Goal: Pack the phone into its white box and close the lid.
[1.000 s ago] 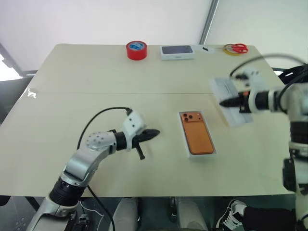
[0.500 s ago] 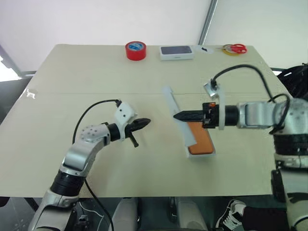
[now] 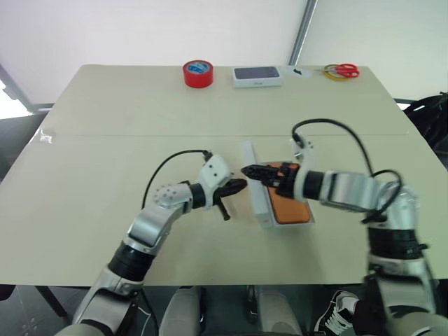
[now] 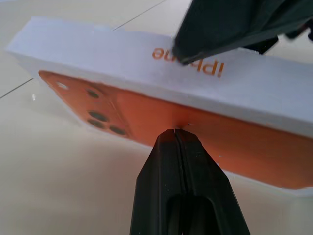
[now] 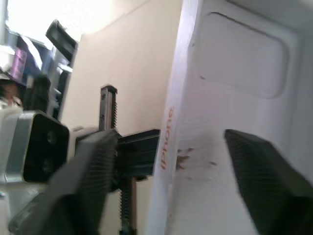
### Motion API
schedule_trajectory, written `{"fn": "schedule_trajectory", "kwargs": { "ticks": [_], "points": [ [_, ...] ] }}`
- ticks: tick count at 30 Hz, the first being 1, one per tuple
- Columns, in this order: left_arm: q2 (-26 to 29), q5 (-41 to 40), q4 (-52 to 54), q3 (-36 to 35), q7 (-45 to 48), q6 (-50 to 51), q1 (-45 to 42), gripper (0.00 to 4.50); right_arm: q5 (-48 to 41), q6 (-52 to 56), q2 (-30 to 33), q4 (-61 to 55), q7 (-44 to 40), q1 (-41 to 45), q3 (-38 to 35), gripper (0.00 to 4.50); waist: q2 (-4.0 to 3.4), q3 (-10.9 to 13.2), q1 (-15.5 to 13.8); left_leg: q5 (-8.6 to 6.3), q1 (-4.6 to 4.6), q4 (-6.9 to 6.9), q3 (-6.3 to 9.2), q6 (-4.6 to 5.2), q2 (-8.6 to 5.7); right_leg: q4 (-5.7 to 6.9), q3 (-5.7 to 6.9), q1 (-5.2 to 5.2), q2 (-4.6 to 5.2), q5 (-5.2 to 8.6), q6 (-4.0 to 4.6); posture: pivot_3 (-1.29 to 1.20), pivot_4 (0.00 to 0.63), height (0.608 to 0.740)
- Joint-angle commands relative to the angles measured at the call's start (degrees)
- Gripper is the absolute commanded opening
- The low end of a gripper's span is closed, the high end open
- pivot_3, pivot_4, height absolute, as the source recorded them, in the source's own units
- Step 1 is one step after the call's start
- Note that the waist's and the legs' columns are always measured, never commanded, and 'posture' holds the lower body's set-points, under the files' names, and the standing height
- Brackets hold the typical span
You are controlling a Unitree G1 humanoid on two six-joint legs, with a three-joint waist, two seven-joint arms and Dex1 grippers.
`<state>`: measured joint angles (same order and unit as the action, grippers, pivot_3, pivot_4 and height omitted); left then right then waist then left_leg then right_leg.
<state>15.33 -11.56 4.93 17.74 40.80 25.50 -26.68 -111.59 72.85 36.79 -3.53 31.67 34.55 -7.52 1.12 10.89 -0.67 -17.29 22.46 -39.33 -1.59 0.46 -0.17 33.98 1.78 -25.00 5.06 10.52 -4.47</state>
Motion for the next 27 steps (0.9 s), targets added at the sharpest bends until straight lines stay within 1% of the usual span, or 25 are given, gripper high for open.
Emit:
{"fn": "schedule_trajectory", "kwargs": {
  "ticks": [1, 2, 4, 6, 7, 9, 10, 12, 13, 16, 19, 24, 27],
  "points": [
    [-2.24, 1.69, -0.68, 1.65, -1.00, -1.56, -1.99, 0.00, -1.41, 2.91, 11.10, 0.01, -5.48, 5.10, 0.55, 4.04, 0.02, -0.01, -0.04, 0.00, 0.01, 0.00, 0.00, 0.00, 0.00, 0.00, 0.00, -0.02, -0.01, 0.01, -0.02, 0.00, 0.150, 0.740],
    [-2.77, 1.96, -1.06, 1.94, -1.09, -1.60, -2.26, 0.00, -0.81, 3.21, 13.61, 0.30, -6.71, 5.66, 1.16, 4.04, 0.04, -0.03, -0.05, -0.01, 0.00, 0.04, 0.04, 0.01, 0.03, -0.02, 0.02, -0.01, -0.04, 0.03, -0.03, 0.00, 0.150, 0.740],
    [-3.86, 2.40, -1.84, 2.64, -1.14, -1.89, -2.85, 0.00, 3.52, 3.54, 16.78, 1.09, -10.53, 5.99, 1.23, 4.04, 0.07, -0.04, 0.02, -0.05, -0.03, 0.08, 0.06, 0.08, 0.07, -0.04, 0.05, 0.01, -0.12, 0.06, -0.09, 0.00, 0.150, 0.740],
    [-5.25, 2.87, -2.90, 3.43, -1.31, -2.01, -3.63, 0.00, 10.23, 3.30, 19.04, 1.50, -15.23, 5.60, 0.62, 3.52, 0.06, -0.04, -0.02, -0.08, -0.03, 0.09, 0.04, 0.13, 0.13, -0.05, 0.03, 0.01, -0.21, 0.05, -0.10, 0.00, 0.150, 0.740],
    [-5.89, 3.05, -3.37, 3.73, -1.35, -1.98, -3.97, 0.00, 12.98, 3.14, 19.76, 1.47, -17.52, 5.28, 0.43, 3.15, 0.06, -0.04, -0.08, -0.08, -0.03, 0.09, 0.04, 0.13, 0.13, -0.04, 0.02, 0.00, -0.21, 0.05, -0.10, 0.00, 0.150, 0.740],
    [-6.86, 3.50, -4.20, 4.33, -1.46, -2.19, -4.58, 0.00, 18.71, 2.78, 20.80, 0.04, -22.45, 4.80, 0.65, 2.16, 0.06, -0.04, -0.09, -0.08, -0.02, 0.07, 0.03, 0.13, 0.13, -0.04, 0.02, 0.00, -0.20, 0.05, -0.09, 0.00, 0.150, 0.740],
    [-7.41, 3.66, -4.59, 4.51, -1.56, -2.32, -4.87, 0.00, 22.14, 2.48, 21.47, -1.26, -24.96, 4.40, 1.18, 1.57, 0.06, -0.04, -0.05, -0.08, -0.02, 0.06, 0.03, 0.13, 0.13, -0.04, 0.00, 0.00, -0.19, 0.05, -0.09, 0.00, 0.150, 0.740],
    [-8.08, 3.81, -4.83, 4.19, -1.75, -2.18, -5.28, 0.00, 30.32, 1.06, 23.06, -5.14, -30.03, 3.26, 3.75, 0.53, 0.05, -0.04, -0.05, -0.08, -0.02, 0.05, 0.01, 0.13, 0.12, -0.04, -0.01, -0.01, -0.16, 0.05, -0.09, 0.00, 0.150, 0.740],
    [-8.24, 3.71, -4.66, 3.71, -1.90, -1.97, -5.33, 0.00, 36.02, -0.80, 24.69, -7.94, -33.28, 2.34, 6.18, 0.02, 0.05, -0.04, -0.07, -0.08, -0.02, 0.05, 0.01, 0.13, 0.12, -0.04, -0.01, -0.01, -0.16, 0.05, -0.10, 0.00, 0.150, 0.740],
    [-7.74, 2.72, -3.84, 1.50, -2.43, -0.48, -5.26, 0.00, 49.09, -6.67, 27.63, -12.71, -41.18, -0.30, 11.73, 0.02, 0.05, -0.05, -0.07, -0.08, 0.02, 0.05, 0.03, 0.13, 0.13, -0.04, 0.01, -0.07, -0.17, 0.07, -0.10, 0.00, 0.150, 0.740],
    [-6.01, 2.63, -3.66, -1.04, -3.63, 1.54, -5.29, 0.00, 58.54, -11.55, 28.08, -15.00, -46.61, -2.51, 15.55, 0.02, 0.05, -0.04, 0.04, -0.08, 0.03, 0.05, 0.01, 0.13, 0.12, -0.04, -0.01, -0.09, -0.16, 0.08, -0.11, 0.00, 0.150, 0.740],
    [-3.29, 3.23, -5.88, -4.78, -6.09, 5.54, -6.79, 0.00, 68.87, -14.99, 24.31, -15.09, -50.78, -2.79, 19.18, 0.02, 0.05, -0.04, -0.02, -0.07, 0.01, 0.04, 0.01, 0.12, 0.12, 0.03, -0.02, -0.14, -0.18, 0.05, -0.14, 0.00, 0.150, 0.740],
    [-1.86, 4.62, -7.81, -4.38, -6.54, 7.09, -7.93, 0.00, 73.04, -15.01, 21.26, -14.55, -52.17, -2.48, 20.39, 0.02, 0.05, -0.04, -0.06, -0.07, 0.01, 0.03, 0.02, 0.12, 0.12, 0.04, -0.01, -0.13, -0.19, 0.04, -0.13, 0.00, 0.150, 0.740]
  ]
}}
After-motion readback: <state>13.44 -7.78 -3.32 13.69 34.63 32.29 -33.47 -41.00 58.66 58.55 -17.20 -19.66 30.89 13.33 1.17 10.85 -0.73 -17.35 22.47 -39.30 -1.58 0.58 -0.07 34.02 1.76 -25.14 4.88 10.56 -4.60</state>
